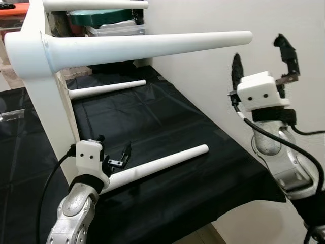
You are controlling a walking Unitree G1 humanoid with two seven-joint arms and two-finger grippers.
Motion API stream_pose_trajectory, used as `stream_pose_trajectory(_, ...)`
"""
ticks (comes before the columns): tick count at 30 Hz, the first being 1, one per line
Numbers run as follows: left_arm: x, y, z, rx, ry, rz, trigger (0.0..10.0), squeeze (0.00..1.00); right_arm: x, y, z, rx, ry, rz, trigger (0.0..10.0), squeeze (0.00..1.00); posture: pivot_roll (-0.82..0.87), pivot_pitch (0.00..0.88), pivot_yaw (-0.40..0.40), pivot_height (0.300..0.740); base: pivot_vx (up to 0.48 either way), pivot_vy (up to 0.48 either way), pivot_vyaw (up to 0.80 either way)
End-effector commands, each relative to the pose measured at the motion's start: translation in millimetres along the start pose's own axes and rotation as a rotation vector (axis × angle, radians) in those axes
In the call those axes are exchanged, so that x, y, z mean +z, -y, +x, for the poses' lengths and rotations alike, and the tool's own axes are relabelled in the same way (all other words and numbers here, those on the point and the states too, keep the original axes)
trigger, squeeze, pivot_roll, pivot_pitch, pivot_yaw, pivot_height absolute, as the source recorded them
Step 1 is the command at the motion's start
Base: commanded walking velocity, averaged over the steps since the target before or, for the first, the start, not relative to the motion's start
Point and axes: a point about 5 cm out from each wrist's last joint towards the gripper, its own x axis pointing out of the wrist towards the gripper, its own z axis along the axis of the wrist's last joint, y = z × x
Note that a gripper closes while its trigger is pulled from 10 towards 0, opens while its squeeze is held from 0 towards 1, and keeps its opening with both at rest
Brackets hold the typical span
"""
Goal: Building children table
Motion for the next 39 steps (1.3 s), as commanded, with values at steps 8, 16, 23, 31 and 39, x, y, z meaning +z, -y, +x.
stream_pose_trajectory(8, -2.0, -0.7, 6.3, -0.005, 0.004, 0.003, 10.0, 0.00, -10.9, -27.7, 21.6, 0.264, 0.092, -0.085, 10.0, 0.00, -0.05, 0.000, -0.048, 0.740, 0.000, 0.000, 0.00)
stream_pose_trajectory(16, -2.1, -2.0, 7.2, -0.006, 0.008, 0.005, 10.0, 0.00, -21.5, -20.0, 43.9, 0.269, 0.150, -0.221, 10.0, 0.00, -0.05, 0.000, -0.047, 0.740, 0.000, 0.000, 0.00)
stream_pose_trajectory(23, -5.7, -1.3, 6.2, -0.009, -0.003, -0.001, 10.0, 0.00, -20.9, -7.5, 67.4, 0.241, 0.206, -0.281, 10.0, 0.00, -0.06, 0.000, -0.044, 0.740, 0.000, 0.000, 0.00)
stream_pose_trajectory(31, -9.2, -2.0, 6.2, -0.006, -0.018, -0.001, 10.0, 0.00, -10.9, -22.6, 75.3, 0.320, 0.268, -0.263, 0.0, 0.00, -0.06, 0.000, -0.043, 0.740, 0.000, 0.000, 0.00)
stream_pose_trajectory(39, -7.3, -8.3, 4.3, 0.013, -0.021, 0.019, 10.0, 0.00, -16.6, -38.9, 75.3, 0.410, 0.229, -0.240, 0.0, 0.00, -0.04, 0.000, -0.044, 0.740, 0.000, 0.000, 0.00)
